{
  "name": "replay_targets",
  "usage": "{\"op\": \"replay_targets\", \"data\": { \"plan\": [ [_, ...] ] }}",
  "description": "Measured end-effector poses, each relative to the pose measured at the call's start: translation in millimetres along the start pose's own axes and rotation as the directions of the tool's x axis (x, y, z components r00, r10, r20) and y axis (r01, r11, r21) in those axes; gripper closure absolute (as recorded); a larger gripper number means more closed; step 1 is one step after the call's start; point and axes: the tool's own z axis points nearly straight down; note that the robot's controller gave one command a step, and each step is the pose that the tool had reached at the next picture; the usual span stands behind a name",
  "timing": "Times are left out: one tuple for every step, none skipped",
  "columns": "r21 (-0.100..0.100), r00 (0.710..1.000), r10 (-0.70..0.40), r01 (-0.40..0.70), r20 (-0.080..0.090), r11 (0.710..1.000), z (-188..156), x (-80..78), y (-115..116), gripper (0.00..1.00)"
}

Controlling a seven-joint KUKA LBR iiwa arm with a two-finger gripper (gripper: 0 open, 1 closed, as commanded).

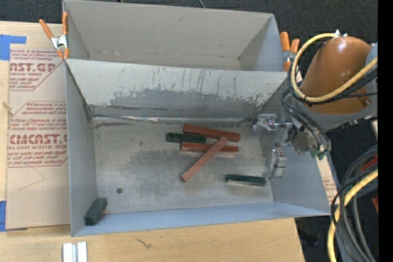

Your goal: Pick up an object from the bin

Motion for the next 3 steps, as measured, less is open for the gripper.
{"op": "replay_targets", "data": {
  "plan": [
    [0.000,1.000,0.000,0.000,0.000,1.000,0.0,0.0,0.0,0.00],
    [0.001,0.999,-0.033,0.033,0.007,0.999,51.8,6.7,-14.8,0.00],
    [-0.001,0.990,0.139,-0.139,-0.001,0.990,113.0,11.1,0.6,1.00]
  ]
}}
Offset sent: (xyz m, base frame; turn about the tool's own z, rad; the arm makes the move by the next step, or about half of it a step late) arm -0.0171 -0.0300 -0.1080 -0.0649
